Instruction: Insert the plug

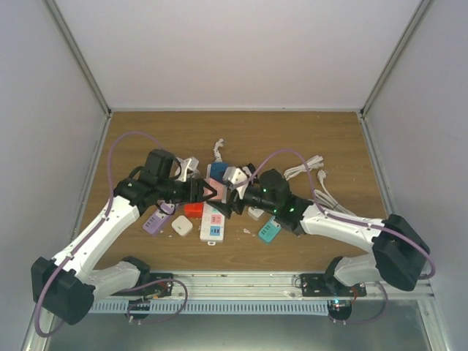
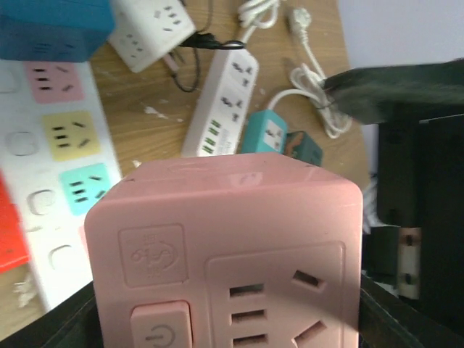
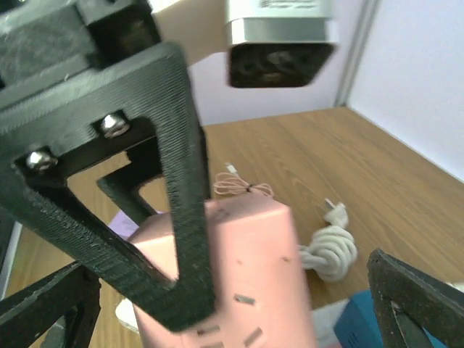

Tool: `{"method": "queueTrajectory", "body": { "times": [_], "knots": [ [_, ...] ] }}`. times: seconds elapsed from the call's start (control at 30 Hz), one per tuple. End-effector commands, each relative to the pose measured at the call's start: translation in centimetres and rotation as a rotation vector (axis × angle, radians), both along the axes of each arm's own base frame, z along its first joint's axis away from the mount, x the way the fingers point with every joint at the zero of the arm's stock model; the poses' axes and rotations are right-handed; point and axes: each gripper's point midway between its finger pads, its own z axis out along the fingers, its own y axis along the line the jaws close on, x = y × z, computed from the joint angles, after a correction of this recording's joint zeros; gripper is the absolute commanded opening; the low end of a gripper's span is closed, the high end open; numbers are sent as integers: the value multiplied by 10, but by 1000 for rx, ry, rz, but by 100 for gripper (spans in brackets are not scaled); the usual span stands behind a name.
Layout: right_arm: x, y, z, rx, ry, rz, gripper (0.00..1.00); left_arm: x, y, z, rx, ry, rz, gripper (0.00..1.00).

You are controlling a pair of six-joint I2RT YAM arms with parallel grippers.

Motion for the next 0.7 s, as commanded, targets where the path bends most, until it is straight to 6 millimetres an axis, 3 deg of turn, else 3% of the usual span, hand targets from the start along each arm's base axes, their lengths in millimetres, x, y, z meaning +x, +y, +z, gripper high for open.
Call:
{"method": "queueTrajectory", "body": {
  "times": [0.0,0.13,0.47,0.53,0.67],
  "knots": [
    [14,-26,0,-14,102,-182,100,13,13,-12,107,-60,46,37],
    [11,-50,-20,-25,279,-300,100,21,20,-27,183,-70,74,37],
    [33,-147,-82,-3,531,-854,100,39,7,-62,331,-45,81,37],
    [35,-155,-91,-10,552,-898,100,42,3,-67,355,-42,79,37],
    [40,-153,-98,-63,528,-886,100,52,-3,-74,395,-47,89,38]
  ]
}}
